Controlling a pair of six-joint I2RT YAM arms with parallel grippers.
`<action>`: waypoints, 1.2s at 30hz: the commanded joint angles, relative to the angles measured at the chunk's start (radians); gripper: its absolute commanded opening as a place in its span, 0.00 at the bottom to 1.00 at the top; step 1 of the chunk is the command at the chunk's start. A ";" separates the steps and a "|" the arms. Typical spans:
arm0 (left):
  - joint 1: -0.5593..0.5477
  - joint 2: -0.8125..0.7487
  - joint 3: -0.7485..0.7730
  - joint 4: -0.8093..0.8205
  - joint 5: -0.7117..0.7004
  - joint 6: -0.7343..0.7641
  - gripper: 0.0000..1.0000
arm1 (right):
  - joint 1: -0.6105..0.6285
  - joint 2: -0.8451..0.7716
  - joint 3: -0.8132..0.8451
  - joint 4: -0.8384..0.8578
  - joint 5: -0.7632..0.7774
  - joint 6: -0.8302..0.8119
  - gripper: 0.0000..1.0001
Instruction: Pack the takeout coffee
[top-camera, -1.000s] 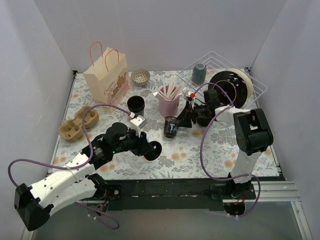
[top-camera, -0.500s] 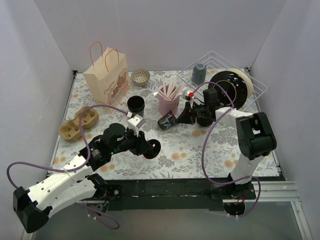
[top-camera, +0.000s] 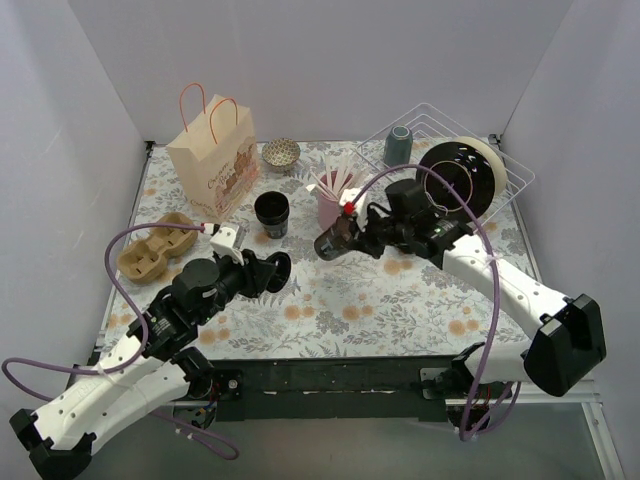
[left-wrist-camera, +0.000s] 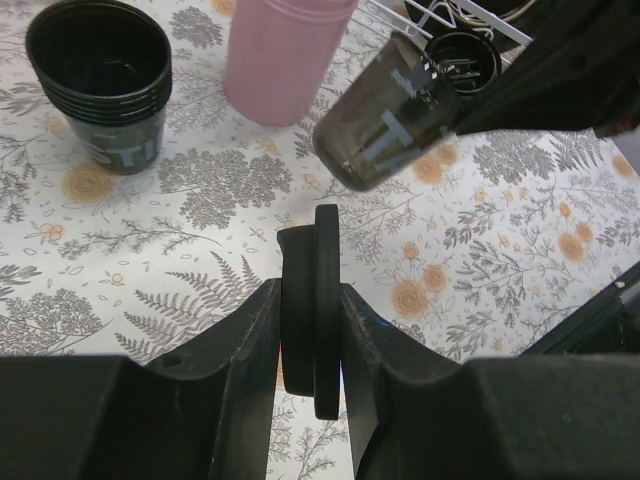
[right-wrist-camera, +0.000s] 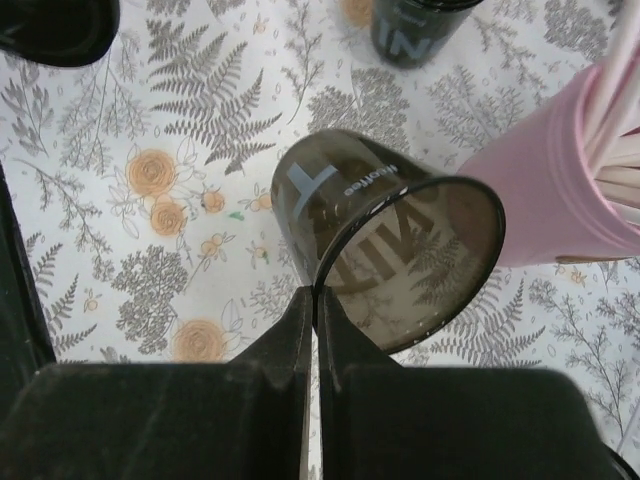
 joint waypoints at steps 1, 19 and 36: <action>0.005 -0.021 0.011 -0.021 -0.092 -0.015 0.27 | 0.162 -0.004 0.089 -0.267 0.406 0.015 0.01; 0.007 -0.151 0.014 -0.053 -0.264 -0.047 0.24 | 0.552 0.147 0.120 -0.424 0.913 0.121 0.01; 0.005 -0.144 0.052 -0.080 -0.212 -0.094 0.25 | 0.598 0.165 0.161 -0.391 0.889 0.162 0.40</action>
